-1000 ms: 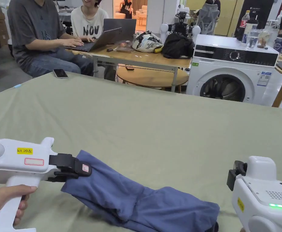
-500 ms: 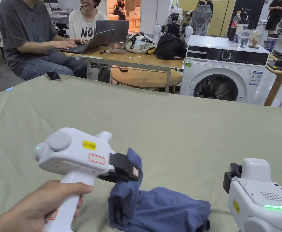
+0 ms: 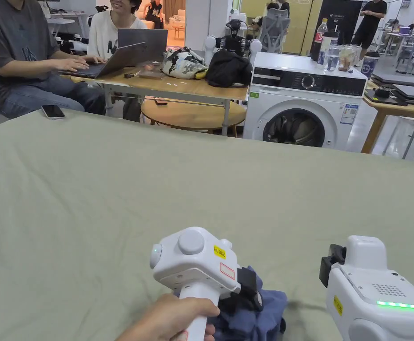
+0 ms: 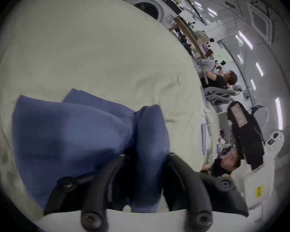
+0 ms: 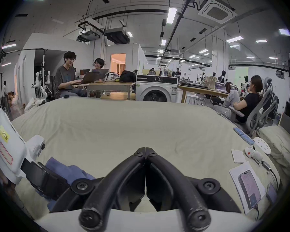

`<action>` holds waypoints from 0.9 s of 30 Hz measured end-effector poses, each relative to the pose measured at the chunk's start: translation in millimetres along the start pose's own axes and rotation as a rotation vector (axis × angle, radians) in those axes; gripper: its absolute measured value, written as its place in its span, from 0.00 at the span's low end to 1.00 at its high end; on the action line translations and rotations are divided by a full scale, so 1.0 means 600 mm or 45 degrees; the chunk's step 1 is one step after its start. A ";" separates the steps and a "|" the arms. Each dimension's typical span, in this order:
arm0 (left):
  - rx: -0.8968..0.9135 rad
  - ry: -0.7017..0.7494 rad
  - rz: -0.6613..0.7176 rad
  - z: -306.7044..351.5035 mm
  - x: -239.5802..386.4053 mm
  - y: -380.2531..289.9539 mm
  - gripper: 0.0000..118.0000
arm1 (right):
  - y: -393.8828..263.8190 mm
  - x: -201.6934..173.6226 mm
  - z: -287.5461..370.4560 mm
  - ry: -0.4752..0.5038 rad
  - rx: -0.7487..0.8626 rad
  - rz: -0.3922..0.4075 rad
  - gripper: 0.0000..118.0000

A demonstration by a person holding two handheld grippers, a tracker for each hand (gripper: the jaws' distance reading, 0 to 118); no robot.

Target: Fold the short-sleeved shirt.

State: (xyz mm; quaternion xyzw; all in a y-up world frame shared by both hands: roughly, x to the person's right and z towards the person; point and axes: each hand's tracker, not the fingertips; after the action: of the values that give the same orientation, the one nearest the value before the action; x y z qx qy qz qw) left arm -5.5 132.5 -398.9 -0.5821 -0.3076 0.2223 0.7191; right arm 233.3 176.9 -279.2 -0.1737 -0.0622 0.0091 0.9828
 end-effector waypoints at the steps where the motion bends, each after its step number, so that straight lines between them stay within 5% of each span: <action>1: -0.008 -0.057 0.012 0.004 0.002 -0.004 0.43 | 0.000 0.002 0.000 -0.002 -0.002 0.000 0.00; 2: -0.024 -0.094 0.024 0.012 -0.001 -0.006 0.49 | 0.000 0.004 0.001 -0.003 -0.001 0.000 0.00; 8: 0.034 -0.191 -0.099 0.098 0.007 -0.007 0.48 | 0.002 0.007 0.006 -0.003 0.009 0.006 0.00; 10: 0.126 -0.200 -0.135 0.114 0.002 -0.003 0.37 | 0.002 0.008 0.007 -0.002 0.013 -0.002 0.00; 12: 0.108 -0.149 -0.123 0.095 -0.007 0.001 0.08 | 0.002 0.007 0.008 -0.002 0.014 -0.012 0.00; 17: -0.146 -0.250 -0.130 -0.012 -0.014 -0.012 0.03 | -0.003 0.008 0.009 0.006 0.013 -0.031 0.00; 27: -0.120 -0.222 -0.085 -0.107 -0.020 -0.038 0.00 | -0.005 0.019 0.012 -0.004 0.041 -0.068 0.00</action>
State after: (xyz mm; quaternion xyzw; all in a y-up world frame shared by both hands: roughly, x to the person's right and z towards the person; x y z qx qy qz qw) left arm 30.0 74.6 -387.6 -0.5831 -0.3983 0.2334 0.6685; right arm 243.5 176.9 -269.8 -0.1560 -0.0683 -0.0161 0.9853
